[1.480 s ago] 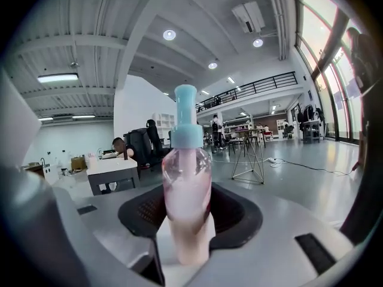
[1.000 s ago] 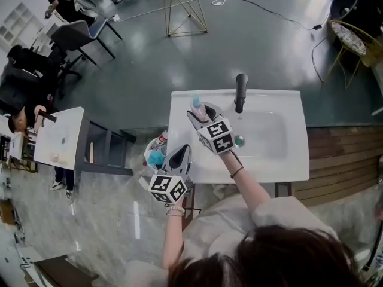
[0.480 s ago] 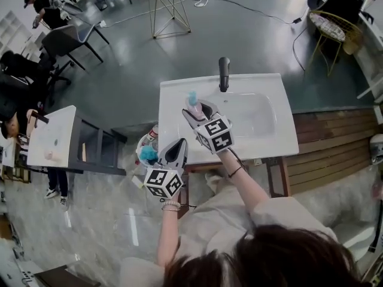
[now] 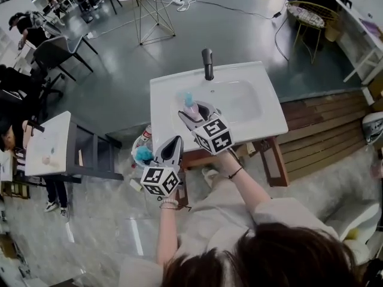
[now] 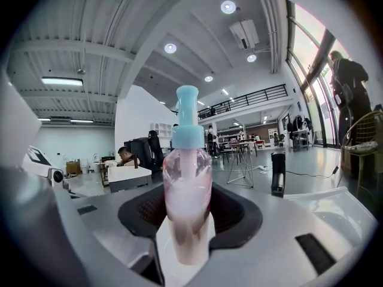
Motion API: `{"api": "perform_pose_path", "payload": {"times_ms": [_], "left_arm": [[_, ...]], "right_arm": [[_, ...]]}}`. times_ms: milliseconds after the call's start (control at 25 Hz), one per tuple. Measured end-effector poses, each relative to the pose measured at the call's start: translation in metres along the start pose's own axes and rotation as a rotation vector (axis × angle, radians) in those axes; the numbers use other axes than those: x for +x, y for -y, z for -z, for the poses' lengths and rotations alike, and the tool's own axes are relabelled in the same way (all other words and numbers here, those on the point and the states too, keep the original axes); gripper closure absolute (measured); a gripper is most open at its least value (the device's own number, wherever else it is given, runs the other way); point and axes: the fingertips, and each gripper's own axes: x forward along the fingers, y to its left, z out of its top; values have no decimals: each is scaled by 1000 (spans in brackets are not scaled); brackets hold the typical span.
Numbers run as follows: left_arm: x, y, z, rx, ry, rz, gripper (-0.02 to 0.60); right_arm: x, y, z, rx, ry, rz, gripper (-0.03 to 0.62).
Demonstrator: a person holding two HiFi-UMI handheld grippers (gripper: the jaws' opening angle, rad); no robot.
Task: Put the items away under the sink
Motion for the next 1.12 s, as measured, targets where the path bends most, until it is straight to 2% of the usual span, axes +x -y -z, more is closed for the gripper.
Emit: {"api": "perform_pose_path", "payload": {"times_ms": [400, 800, 1120], "left_arm": [[-14, 32, 7, -2, 26, 8, 581], [-23, 53, 5, 2, 57, -52, 581], [-35, 96, 15, 4, 62, -94, 581]], "right_arm": [[-42, -10, 2, -9, 3, 1, 390], [-80, -13, 4, -13, 8, -46, 390], [-128, -18, 10, -16, -1, -97, 390]]}}
